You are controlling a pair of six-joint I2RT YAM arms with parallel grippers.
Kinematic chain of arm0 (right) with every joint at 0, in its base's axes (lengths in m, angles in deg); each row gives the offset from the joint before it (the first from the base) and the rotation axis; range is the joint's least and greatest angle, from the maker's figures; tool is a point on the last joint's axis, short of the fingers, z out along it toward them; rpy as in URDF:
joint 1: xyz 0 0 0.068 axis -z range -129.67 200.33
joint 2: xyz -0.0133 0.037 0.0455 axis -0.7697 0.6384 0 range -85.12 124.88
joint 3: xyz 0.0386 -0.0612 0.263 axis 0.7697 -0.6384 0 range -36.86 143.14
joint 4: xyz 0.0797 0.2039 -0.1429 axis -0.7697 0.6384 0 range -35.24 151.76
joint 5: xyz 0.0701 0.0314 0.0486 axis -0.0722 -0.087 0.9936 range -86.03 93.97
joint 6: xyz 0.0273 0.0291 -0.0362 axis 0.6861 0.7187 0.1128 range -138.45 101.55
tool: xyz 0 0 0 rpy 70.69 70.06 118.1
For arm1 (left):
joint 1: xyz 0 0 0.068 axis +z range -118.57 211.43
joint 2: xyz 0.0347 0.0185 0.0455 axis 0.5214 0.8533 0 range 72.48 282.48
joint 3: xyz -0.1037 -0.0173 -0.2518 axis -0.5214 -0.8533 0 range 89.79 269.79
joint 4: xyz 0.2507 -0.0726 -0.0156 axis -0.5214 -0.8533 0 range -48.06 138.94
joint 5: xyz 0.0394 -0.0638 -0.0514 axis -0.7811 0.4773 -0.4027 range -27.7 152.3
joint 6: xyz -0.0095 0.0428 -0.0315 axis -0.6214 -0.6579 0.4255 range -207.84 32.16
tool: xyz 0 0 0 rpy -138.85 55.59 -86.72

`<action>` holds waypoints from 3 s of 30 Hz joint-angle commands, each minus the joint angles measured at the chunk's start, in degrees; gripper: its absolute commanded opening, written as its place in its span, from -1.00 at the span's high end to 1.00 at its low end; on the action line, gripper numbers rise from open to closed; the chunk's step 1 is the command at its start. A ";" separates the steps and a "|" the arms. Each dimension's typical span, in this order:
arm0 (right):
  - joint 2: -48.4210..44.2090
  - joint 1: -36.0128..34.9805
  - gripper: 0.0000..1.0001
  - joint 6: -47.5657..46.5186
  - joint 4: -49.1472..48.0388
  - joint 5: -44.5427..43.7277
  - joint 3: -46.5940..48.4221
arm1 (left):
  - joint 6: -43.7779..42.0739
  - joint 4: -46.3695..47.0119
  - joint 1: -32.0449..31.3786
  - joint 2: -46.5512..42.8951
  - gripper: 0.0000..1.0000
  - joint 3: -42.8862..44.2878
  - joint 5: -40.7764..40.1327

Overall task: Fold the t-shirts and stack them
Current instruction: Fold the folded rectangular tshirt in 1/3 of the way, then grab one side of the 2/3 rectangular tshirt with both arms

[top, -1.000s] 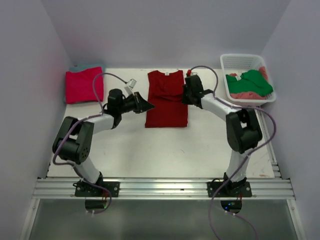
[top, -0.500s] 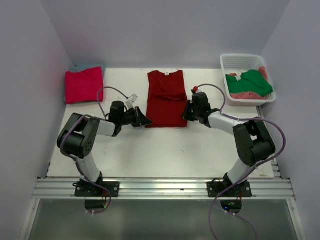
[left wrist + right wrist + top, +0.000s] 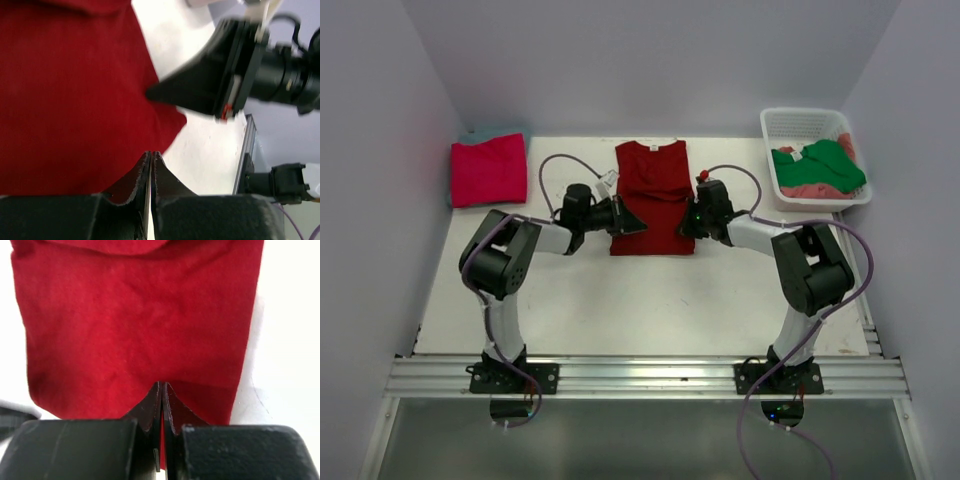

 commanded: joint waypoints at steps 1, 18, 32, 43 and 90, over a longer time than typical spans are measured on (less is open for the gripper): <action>-2.22 -0.55 1.00 -0.18 1.21 -1.80 -0.47 | 4.72 6.97 -0.80 8.80 0.90 11.25 2.37; -1.44 -0.64 1.00 -1.77 2.00 -3.30 -0.82 | 16.34 1.37 -5.28 34.57 0.98 42.30 12.23; 0.50 -0.64 1.00 -1.68 2.00 -2.60 -1.70 | 14.49 -2.32 -4.41 38.08 0.95 49.83 8.20; -1.17 -0.64 1.00 -2.12 2.00 -2.77 -3.37 | 15.54 -8.74 -2.48 48.63 0.94 64.27 3.71; -9.68 -0.82 0.48 -3.00 -0.91 -3.38 -7.06 | -6.08 -4.52 4.82 -9.36 -1.00 6.91 -0.62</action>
